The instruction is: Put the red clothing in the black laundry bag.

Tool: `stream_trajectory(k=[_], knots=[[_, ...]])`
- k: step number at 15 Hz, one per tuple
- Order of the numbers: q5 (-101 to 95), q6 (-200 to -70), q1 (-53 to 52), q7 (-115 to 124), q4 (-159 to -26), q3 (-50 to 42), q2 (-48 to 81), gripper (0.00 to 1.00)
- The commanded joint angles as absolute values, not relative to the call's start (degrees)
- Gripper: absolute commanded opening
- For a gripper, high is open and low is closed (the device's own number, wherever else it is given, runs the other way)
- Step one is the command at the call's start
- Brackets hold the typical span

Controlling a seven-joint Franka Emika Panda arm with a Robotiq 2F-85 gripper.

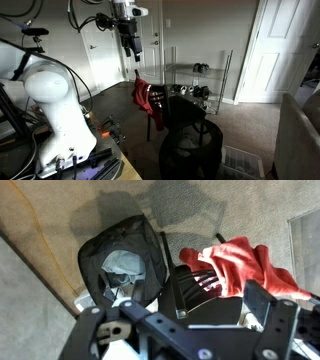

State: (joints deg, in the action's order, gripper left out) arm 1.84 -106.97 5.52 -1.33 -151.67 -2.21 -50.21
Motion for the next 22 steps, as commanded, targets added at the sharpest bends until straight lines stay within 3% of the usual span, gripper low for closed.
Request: stream_trajectory(k=[1, 8, 22], knots=[[-1.31, -111.12, 1.83, 0.50, -150.92, 4.52, -48.74, 1.00], [-9.99, -121.80, -3.46, -1.52, -147.43, 12.19, -41.33, 1.00], [-21.84, -117.92, -12.48, -24.04, -135.98, 11.02, -24.73, 1.00]])
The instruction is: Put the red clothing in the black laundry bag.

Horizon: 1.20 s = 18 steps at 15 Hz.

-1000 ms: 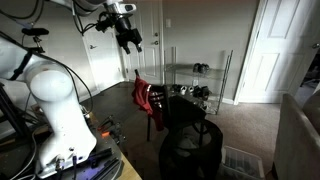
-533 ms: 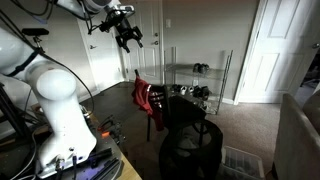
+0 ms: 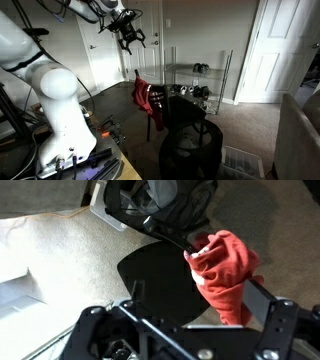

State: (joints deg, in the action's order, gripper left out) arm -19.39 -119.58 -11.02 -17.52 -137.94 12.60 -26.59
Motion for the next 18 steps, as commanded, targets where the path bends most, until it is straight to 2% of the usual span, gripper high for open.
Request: stream_trajectory(k=[1, 9, 18], knots=[[-20.42, -119.18, -12.24, -19.23, -137.33, 11.49, -25.80, 1.00], [-21.11, -119.10, -12.58, -22.02, -136.64, 10.95, -24.88, 1.00], [-23.36, -122.76, -17.23, -36.56, -130.79, 12.10, -11.85, 1.00]])
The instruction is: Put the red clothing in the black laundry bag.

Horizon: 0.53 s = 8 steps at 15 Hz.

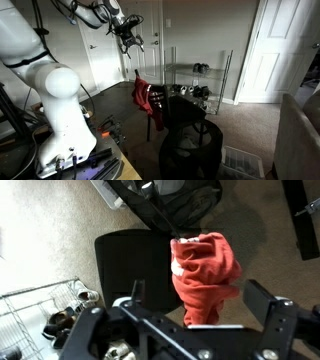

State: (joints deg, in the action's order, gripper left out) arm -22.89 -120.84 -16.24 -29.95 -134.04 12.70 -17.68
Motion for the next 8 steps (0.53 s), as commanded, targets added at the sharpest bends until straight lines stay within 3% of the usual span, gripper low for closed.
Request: stream_trajectory(k=[1, 8], knots=[[-23.00, -124.90, -17.30, -39.18, -130.10, 11.69, -9.66, 1.00], [-18.77, -136.80, -14.37, -61.82, -124.51, 10.57, 3.70, 1.00]])
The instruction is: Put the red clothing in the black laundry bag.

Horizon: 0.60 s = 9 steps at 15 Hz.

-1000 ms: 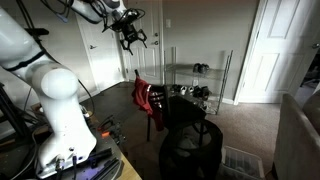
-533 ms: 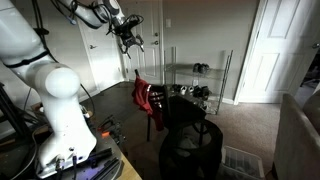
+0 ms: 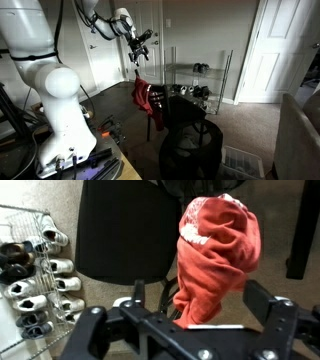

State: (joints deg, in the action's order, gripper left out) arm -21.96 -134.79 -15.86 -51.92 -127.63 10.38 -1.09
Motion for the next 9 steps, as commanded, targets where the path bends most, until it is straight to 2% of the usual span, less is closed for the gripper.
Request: stream_trajectory(k=[1, 6, 9], knots=[[-17.12, -136.64, -13.81, -65.02, -123.90, 10.81, 4.91, 1.00], [-5.34, -130.92, -11.08, -77.38, -122.86, 11.95, 7.10, 1.00], [-4.89, -126.84, -10.45, -76.18, -123.94, 11.20, 6.35, 1.00]])
